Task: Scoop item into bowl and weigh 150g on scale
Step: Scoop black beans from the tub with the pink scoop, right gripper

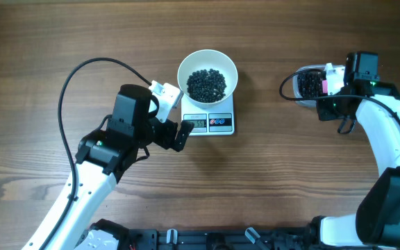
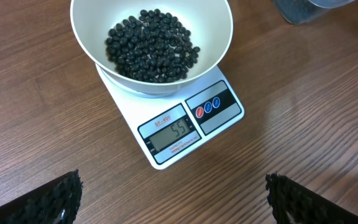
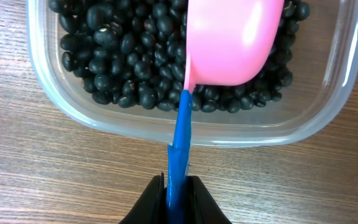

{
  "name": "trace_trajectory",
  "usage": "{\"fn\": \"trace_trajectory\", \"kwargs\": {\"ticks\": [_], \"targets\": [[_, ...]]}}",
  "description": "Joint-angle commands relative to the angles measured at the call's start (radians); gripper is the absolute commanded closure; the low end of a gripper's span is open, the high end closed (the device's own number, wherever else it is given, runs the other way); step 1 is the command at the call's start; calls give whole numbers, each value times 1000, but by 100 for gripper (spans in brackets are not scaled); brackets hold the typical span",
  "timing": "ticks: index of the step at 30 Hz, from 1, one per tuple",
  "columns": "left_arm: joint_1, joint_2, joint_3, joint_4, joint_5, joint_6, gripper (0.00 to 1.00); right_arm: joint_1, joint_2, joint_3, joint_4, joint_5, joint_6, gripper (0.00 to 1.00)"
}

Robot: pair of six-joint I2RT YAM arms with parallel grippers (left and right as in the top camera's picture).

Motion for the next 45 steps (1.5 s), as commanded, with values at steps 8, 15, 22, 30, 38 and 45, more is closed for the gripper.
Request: {"fn": "trace_trajectory", "kwargs": {"ticks": [8,15,22,30,38,45], "targets": [[-3,8,-5,0,9,11,0,0,19,-14,-30,-135,6,96],[-3,8,-5,0,8,11,0,0,19,-14,-44,-145,6,96],[-3,8,-5,0,8,11,0,0,19,-14,-63,-149,7,96],[-3,8,-5,0,9,11,0,0,19,-14,-71,-217,12,96],[-3,8,-5,0,9,11,0,-2,19,-14,-77,-239,33,96],[-3,8,-5,-1,9,11,0,-32,19,-14,-88,-244,59,96]]}}
